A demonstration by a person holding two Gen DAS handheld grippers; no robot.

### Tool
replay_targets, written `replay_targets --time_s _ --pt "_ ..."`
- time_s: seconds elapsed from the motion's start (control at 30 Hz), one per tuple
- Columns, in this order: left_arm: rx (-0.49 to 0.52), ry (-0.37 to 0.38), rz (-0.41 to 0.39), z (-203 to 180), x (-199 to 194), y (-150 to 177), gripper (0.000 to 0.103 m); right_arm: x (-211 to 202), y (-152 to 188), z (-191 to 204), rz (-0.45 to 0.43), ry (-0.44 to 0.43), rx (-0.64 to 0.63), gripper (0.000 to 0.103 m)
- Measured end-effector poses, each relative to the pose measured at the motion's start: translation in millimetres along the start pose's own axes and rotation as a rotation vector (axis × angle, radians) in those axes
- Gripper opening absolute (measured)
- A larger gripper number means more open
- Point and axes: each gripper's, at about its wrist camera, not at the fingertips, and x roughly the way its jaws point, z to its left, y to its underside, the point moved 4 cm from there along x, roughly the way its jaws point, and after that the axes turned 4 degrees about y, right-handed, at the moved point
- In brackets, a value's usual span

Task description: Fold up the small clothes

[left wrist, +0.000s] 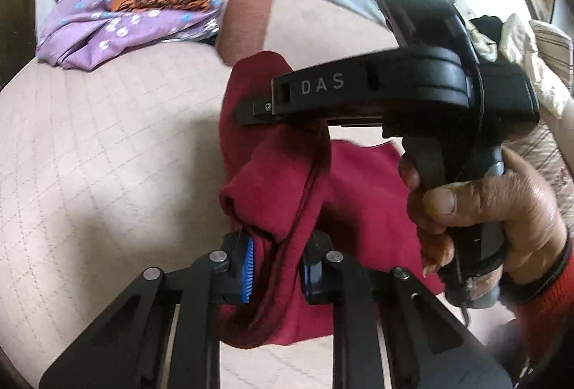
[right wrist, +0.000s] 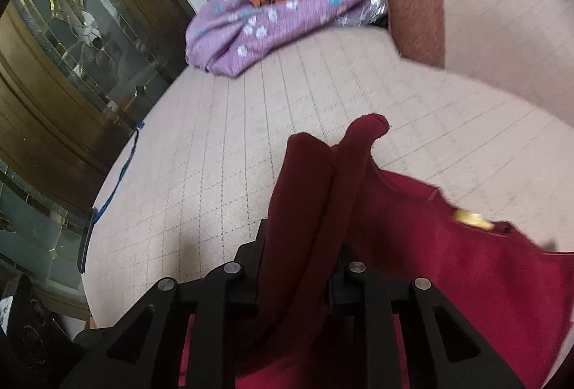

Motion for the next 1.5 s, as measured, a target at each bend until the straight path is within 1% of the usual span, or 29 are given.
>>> replay_targets --time_s 0.1,0.17,0.33,0.4,0.53,0.7,0.83,0.9,0.93,0.97,1.0,1.03,1.07,1.1,1.13,1.2,1.27,1.33,1.4,1.43,1.5 --pt "0.029 0.012 -0.020 -24 -4 -6 0.016 -29 3 -9 -0.046 0.007 -0.012 0.022" --pt "0.051 0.018 -0.024 -42 -4 -11 0.016 -48 5 -21 -0.070 0.009 0.001 0.022" --pt "0.106 0.047 -0.020 -89 4 -18 0.016 -88 13 -53 -0.100 0.040 0.024 0.022" --pt "0.118 0.067 -0.006 -112 12 -19 0.016 -102 17 -67 -0.111 0.057 0.034 0.021" --pt "0.166 0.076 0.027 -147 34 -15 0.016 -121 31 -106 -0.120 0.090 0.078 0.021" --pt "0.192 0.087 0.103 -174 72 4 0.016 -124 60 -157 -0.090 0.111 0.148 0.021" --pt "0.197 0.099 0.175 -183 95 25 0.017 -110 85 -194 -0.050 0.109 0.222 0.021" --pt "0.210 0.106 0.209 -185 102 31 0.022 -101 96 -209 -0.029 0.101 0.259 0.021" --pt "0.218 0.110 0.218 -187 102 33 0.030 -96 102 -216 -0.016 0.092 0.281 0.024" --pt "0.238 0.130 0.234 -189 99 36 0.041 -92 107 -223 -0.006 0.078 0.311 0.030" --pt "0.249 0.153 0.248 -189 95 36 0.046 -91 110 -226 -0.006 0.072 0.332 0.033" --pt "0.269 0.172 0.260 -189 84 37 0.055 -95 114 -230 -0.012 0.071 0.349 0.036" --pt "0.285 0.172 0.253 -186 76 36 0.060 -101 116 -231 -0.020 0.082 0.355 0.042" --pt "0.305 0.163 0.236 -183 65 35 0.062 -107 117 -231 -0.026 0.097 0.355 0.043" --pt "0.329 0.141 0.210 -178 52 34 0.064 -116 119 -230 -0.034 0.132 0.349 0.043" --pt "0.358 0.082 0.161 -164 32 30 0.065 -139 121 -223 -0.074 0.195 0.310 0.043" --pt "0.368 -0.010 0.118 -144 20 25 0.066 -156 123 -213 -0.117 0.183 0.282 0.043" --pt "0.342 -0.067 0.106 -125 17 20 0.066 -168 122 -192 -0.151 0.145 0.243 0.043" --pt "0.281 -0.089 0.109 -109 20 17 0.066 -167 121 -172 -0.153 0.111 0.199 0.043" --pt "0.246 -0.092 0.105 -99 23 15 0.066 -160 121 -160 -0.138 0.092 0.169 0.043" --pt "0.225 -0.106 0.110 -94 30 21 0.066 -145 126 -145 -0.103 0.105 0.118 0.040"
